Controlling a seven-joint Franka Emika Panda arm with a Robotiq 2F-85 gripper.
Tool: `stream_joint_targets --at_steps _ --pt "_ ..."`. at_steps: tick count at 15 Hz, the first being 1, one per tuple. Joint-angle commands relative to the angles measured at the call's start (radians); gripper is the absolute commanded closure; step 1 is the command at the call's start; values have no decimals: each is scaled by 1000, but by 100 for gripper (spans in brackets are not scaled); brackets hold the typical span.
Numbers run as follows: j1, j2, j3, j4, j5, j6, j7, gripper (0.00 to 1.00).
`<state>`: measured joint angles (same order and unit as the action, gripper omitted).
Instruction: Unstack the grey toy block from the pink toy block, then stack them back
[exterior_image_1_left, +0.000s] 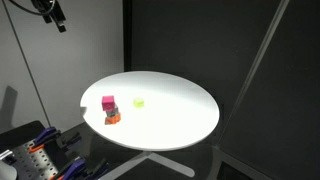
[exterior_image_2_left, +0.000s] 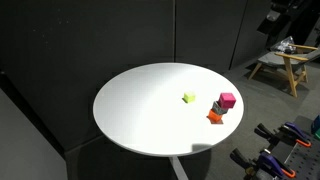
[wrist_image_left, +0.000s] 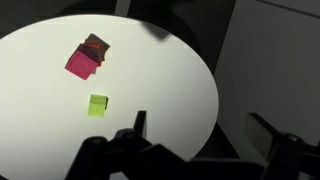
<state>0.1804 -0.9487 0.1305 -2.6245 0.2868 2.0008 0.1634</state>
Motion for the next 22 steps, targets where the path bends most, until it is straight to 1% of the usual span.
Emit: stream_joint_targets --at_steps 1,12,18,22 --pt "-10 0 6 2 7 -4 -7 0" --pt "-11 5 6 5 8 -8 -5 0" --pt "-33 77 7 46 -1 -87 17 0" --pt "-57 135 11 78 -15 -100 21 0"
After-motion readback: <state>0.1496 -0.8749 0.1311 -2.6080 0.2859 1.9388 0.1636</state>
